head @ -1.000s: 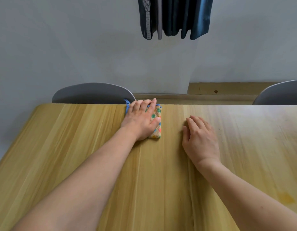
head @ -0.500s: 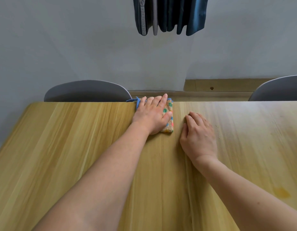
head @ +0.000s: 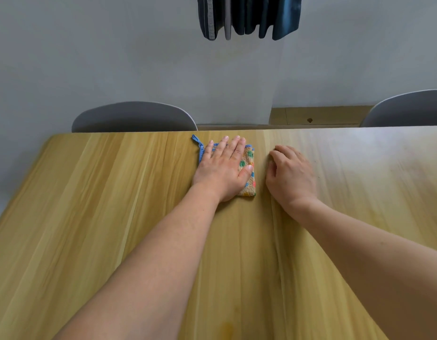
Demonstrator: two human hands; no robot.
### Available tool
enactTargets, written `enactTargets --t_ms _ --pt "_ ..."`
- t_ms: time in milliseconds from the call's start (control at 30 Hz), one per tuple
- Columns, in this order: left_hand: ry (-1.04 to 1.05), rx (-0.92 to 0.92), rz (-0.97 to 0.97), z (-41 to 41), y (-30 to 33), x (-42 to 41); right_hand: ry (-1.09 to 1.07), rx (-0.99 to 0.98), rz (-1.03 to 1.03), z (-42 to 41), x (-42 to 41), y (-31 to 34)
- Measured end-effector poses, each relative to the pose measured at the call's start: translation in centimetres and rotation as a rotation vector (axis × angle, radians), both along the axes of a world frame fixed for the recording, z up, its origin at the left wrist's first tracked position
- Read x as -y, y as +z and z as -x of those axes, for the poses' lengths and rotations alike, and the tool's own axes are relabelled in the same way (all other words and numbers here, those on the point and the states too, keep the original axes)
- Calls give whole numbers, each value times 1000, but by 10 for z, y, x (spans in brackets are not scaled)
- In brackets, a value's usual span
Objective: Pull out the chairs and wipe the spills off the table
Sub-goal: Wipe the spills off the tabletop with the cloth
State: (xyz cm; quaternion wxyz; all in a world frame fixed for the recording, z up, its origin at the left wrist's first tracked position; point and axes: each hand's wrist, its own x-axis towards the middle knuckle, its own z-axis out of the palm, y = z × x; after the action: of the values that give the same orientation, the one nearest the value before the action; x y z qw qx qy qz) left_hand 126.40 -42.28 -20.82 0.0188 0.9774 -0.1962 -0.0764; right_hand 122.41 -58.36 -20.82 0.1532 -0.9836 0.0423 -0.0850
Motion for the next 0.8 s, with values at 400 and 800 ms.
enactTargets --t_ms 400,800 --pt "14 -56 -26 89 4 -15 127 -346 65 79 11 52" --pt "29 -75 -62 187 5 -32 168 -580 149 113 0 49"
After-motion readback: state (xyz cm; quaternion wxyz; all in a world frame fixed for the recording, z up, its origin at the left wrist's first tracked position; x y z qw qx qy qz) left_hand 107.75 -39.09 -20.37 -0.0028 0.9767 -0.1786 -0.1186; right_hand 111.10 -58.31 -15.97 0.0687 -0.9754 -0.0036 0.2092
